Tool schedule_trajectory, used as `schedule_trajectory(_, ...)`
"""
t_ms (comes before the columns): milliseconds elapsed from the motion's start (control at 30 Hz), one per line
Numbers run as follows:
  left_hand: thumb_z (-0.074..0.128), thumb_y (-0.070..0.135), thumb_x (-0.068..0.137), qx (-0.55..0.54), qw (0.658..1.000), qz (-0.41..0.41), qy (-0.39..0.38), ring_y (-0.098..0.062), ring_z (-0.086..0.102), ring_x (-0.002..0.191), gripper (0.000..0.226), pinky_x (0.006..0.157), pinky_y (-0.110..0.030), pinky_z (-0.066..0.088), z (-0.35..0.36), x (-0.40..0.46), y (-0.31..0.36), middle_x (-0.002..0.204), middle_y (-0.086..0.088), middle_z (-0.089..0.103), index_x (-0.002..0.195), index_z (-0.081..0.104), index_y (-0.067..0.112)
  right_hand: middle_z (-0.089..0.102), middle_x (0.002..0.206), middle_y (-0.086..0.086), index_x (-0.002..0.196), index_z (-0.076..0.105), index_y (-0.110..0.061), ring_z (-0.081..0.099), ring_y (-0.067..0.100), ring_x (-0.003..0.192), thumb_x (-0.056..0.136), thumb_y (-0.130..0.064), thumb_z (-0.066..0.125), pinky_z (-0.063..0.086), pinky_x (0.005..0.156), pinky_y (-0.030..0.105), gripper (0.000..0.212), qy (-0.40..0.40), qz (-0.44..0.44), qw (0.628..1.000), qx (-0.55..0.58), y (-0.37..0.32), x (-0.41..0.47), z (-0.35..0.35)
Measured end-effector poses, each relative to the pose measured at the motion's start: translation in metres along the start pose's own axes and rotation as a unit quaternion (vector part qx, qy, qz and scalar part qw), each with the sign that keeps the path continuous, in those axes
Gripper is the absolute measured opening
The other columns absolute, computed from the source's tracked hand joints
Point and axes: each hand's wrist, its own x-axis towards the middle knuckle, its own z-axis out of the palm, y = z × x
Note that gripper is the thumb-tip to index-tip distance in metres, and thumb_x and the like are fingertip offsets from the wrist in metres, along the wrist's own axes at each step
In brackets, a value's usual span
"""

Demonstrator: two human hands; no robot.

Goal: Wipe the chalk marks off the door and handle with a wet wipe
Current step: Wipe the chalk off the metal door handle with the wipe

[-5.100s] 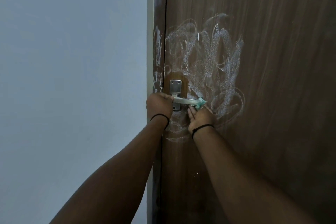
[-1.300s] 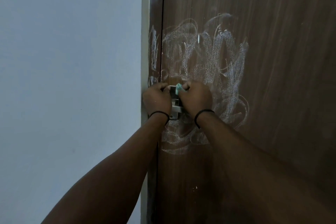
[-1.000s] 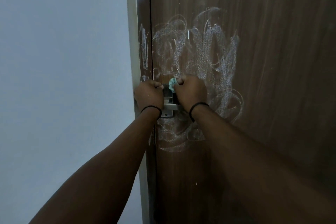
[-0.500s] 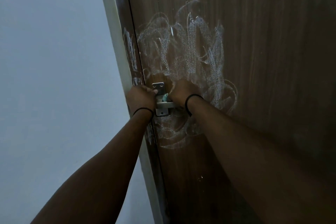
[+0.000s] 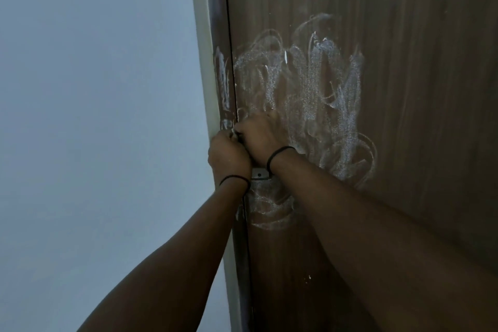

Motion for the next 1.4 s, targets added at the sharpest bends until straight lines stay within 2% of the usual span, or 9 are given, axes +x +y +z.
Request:
schedule_trajectory(100, 0.045, 0.010, 0.091, 0.000, 0.998, 0.070, -0.005, -0.012, 0.047, 0.071, 0.023, 0.061, -0.021, 0.034, -0.001, -0.007, -0.003, 0.079, 0.009, 0.045, 0.095, 0.065, 0.021, 0.063, 0.083, 0.002, 0.090, 0.064, -0.021, 0.052, 0.025, 0.095, 0.087, -0.020, 0.055, 0.027, 0.082, 0.036, 0.010, 0.029, -0.012, 1.000, 0.002, 0.005, -0.003, 0.004)
schedule_trajectory(200, 0.048, 0.013, 0.095, 0.021, 0.991, 0.132, -0.011, -0.019, 0.053, 0.087, 0.030, 0.072, -0.024, 0.035, 0.003, -0.007, -0.004, 0.099, -0.006, 0.059, 0.119, 0.066, 0.016, 0.063, 0.080, -0.004, 0.081, 0.072, -0.027, 0.052, 0.021, 0.092, 0.085, -0.024, 0.065, 0.036, 0.088, 0.040, 0.009, 0.091, 0.040, 0.994, 0.040, 0.019, -0.005, -0.002)
schedule_trajectory(367, 0.055, 0.011, 0.092, 0.022, 0.989, 0.144, -0.006, -0.026, 0.062, 0.088, 0.026, 0.071, -0.022, 0.037, 0.007, 0.005, 0.003, 0.102, -0.012, 0.068, 0.111, 0.072, 0.013, 0.073, 0.083, 0.002, 0.089, 0.078, -0.020, 0.064, 0.021, 0.083, 0.090, -0.020, 0.062, 0.054, 0.079, 0.039, 0.015, 0.054, 0.097, 0.982, 0.152, 0.025, -0.004, -0.008)
schedule_trajectory(467, 0.056, 0.009, 0.091, 0.002, 0.991, 0.137, -0.006, -0.025, 0.063, 0.085, 0.025, 0.075, -0.027, 0.045, 0.005, 0.008, 0.002, 0.097, -0.012, 0.071, 0.108, 0.073, 0.010, 0.071, 0.096, 0.004, 0.102, 0.071, -0.020, 0.060, 0.023, 0.095, 0.091, -0.018, 0.060, 0.050, 0.080, 0.033, 0.015, 0.068, 0.092, 0.985, 0.133, 0.030, -0.013, -0.003)
schedule_trajectory(733, 0.050, 0.010, 0.094, 0.041, 0.997, 0.059, -0.006, -0.015, 0.051, 0.068, 0.024, 0.061, -0.023, 0.036, 0.008, -0.020, -0.011, 0.083, -0.010, 0.069, 0.086, 0.072, 0.008, 0.069, 0.083, 0.002, 0.082, 0.074, -0.018, 0.055, 0.025, 0.084, 0.086, -0.017, 0.066, 0.048, 0.075, 0.038, 0.009, 0.103, 0.082, 0.990, 0.051, 0.034, -0.031, 0.008)
schedule_trajectory(933, 0.054, 0.008, 0.089, 0.052, 0.995, 0.061, -0.060, -0.020, 0.062, 0.067, 0.022, 0.058, -0.025, 0.047, -0.004, -0.007, -0.006, 0.075, -0.005, 0.068, 0.079, 0.073, 0.013, 0.069, 0.088, 0.002, 0.086, 0.074, -0.021, 0.058, 0.025, 0.090, 0.086, -0.019, 0.068, 0.050, 0.082, 0.039, 0.007, 0.070, 0.110, 0.990, 0.057, 0.029, -0.025, 0.007)
schedule_trajectory(1133, 0.054, 0.003, 0.086, 0.059, 0.993, 0.085, -0.062, -0.019, 0.057, 0.059, 0.022, 0.053, -0.025, 0.038, 0.000, 0.016, 0.005, 0.070, -0.007, 0.067, 0.075, 0.071, 0.011, 0.072, 0.090, -0.001, 0.091, 0.076, -0.024, 0.062, 0.026, 0.088, 0.087, -0.022, 0.064, 0.052, 0.079, 0.042, 0.012, 0.074, 0.118, 0.989, 0.044, 0.027, -0.028, 0.001)
schedule_trajectory(1233, 0.056, 0.006, 0.090, 0.081, 0.989, 0.079, -0.094, -0.017, 0.059, 0.063, 0.017, 0.056, -0.025, 0.045, 0.003, -0.010, -0.024, 0.074, -0.005, 0.067, 0.083, 0.071, 0.011, 0.072, 0.095, -0.003, 0.095, 0.074, -0.025, 0.062, 0.024, 0.091, 0.090, -0.023, 0.061, 0.051, 0.082, 0.042, 0.015, 0.072, 0.118, 0.989, 0.051, 0.026, -0.034, 0.001)
schedule_trajectory(1400, 0.054, 0.004, 0.089, 0.061, 0.992, 0.053, -0.097, -0.014, 0.055, 0.063, 0.022, 0.057, -0.023, 0.041, 0.005, -0.020, -0.036, 0.076, -0.003, 0.068, 0.085, 0.073, 0.015, 0.071, 0.088, -0.008, 0.090, 0.074, -0.030, 0.060, 0.022, 0.095, 0.089, -0.027, 0.061, 0.036, 0.092, 0.045, 0.013, 0.077, 0.133, 0.988, 0.006, 0.023, -0.032, -0.002)
